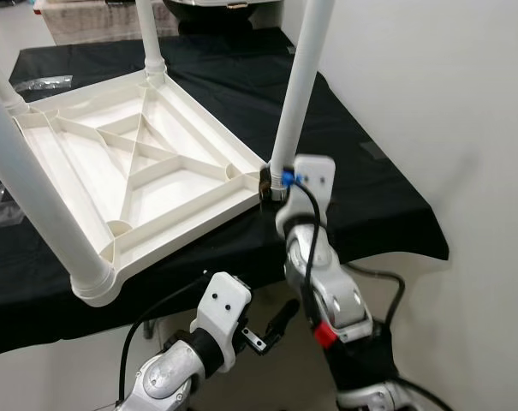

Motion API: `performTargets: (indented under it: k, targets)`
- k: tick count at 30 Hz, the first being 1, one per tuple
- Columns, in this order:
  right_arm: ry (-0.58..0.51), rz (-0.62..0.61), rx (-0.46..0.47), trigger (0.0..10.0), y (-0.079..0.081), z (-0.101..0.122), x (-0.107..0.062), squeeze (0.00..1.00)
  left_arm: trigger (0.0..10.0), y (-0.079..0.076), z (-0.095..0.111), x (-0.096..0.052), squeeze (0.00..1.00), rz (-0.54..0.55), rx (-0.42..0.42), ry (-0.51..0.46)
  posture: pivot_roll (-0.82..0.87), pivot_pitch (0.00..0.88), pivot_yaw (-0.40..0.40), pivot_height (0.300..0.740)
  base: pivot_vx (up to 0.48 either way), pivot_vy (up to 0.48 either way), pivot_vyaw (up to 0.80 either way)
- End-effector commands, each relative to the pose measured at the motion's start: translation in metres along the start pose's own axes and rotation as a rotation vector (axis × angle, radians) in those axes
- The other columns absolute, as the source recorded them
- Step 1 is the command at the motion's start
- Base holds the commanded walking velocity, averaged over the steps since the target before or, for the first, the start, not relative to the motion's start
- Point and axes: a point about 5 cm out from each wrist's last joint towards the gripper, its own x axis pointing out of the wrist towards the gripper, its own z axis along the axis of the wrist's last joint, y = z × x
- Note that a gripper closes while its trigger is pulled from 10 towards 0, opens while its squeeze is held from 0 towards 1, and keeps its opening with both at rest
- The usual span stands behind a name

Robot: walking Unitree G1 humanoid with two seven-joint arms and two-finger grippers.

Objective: Building children table

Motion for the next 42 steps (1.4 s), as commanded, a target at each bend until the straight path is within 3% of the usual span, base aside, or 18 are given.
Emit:
performTargets:
  k: [1, 3, 5, 6, 7, 8, 12, 14, 17, 30, 38, 42]
  targets:
    - [-0.003, 0.063, 0.008, 10.0, 0.001, 0.002, -0.009, 0.0, 10.0, -0.001, -0.005, 0.0, 0.0, -0.004, -0.013, 0.01, 0.04, 0.158, -0.044, 0.74, 0.0, 0.0, 0.0]
    - [-0.003, 0.063, 0.008, 10.0, 0.001, 0.002, -0.009, 0.0, 10.0, -0.001, -0.005, 0.0, 0.0, -0.004, -0.013, 0.01, 0.04, 0.158, -0.044, 0.74, 0.0, 0.0, 0.0]
    - [-0.012, 0.149, -0.016, 10.0, -0.013, -0.006, -0.024, 0.0, 10.0, 0.005, -0.007, 0.001, 0.0, 0.037, -0.009, 0.018, 0.04, 0.14, -0.043, 0.74, 0.0, 0.0, 0.0]
    - [-0.012, 0.149, -0.016, 10.0, -0.013, -0.006, -0.024, 0.0, 10.0, 0.005, -0.007, 0.001, 0.0, 0.037, -0.009, 0.018, 0.04, 0.14, -0.043, 0.74, 0.0, 0.0, 0.0]
    - [-0.007, 0.16, -0.021, 10.0, -0.025, -0.011, -0.03, 0.0, 10.0, 0.009, -0.008, 0.001, 0.0, 0.068, -0.013, 0.017, 0.04, 0.13, -0.048, 0.74, 0.0, 0.0, 0.0]
    - [-0.008, 0.153, -0.053, 10.0, -0.036, -0.016, -0.035, 0.0, 10.0, 0.013, -0.008, 0.0, 0.0, 0.109, -0.01, 0.015, 0.05, 0.12, -0.047, 0.74, 0.0, 0.0, 0.0]
    - [-0.005, 0.145, -0.073, 10.0, -0.043, -0.02, -0.038, 0.0, 10.0, 0.016, -0.008, -0.001, 0.0, 0.135, -0.008, 0.013, 0.05, 0.12, -0.047, 0.74, 0.0, 0.0, 0.0]
    - [0.037, 0.099, -0.117, 10.0, -0.058, -0.034, -0.045, 0.0, 10.0, 0.021, -0.01, -0.002, 0.0, 0.201, -0.025, 0.008, 0.05, 0.089, -0.043, 0.74, 0.0, 0.0, 0.0]
    - [0.091, 0.052, -0.111, 10.0, -0.067, -0.047, -0.051, 0.0, 10.0, 0.021, -0.012, -0.003, 0.0, 0.221, -0.025, 0.008, 0.05, 0.08, -0.045, 0.74, 0.0, 0.0, 0.0]
    - [0.163, 0.042, -0.125, 10.0, -0.08, -0.068, -0.056, 0.0, 10.0, 0.023, -0.02, 0.002, 0.0, 0.233, -0.031, 0.027, 0.05, 0.038, -0.052, 0.74, 0.075, -0.365, 0.0]
    - [0.163, 0.076, -0.134, 10.0, -0.079, -0.07, -0.054, 0.0, 10.0, 0.027, -0.023, 0.004, 0.0, 0.269, -0.076, 0.033, 0.05, 0.041, -0.06, 0.74, 0.163, -0.239, 0.0]
    - [0.138, 0.095, -0.164, 10.0, -0.076, -0.068, -0.052, 0.0, 10.0, 0.029, -0.025, 0.005, 0.0, 0.282, -0.092, 0.037, 0.05, 0.049, -0.059, 0.74, 0.0, 0.0, 0.79]
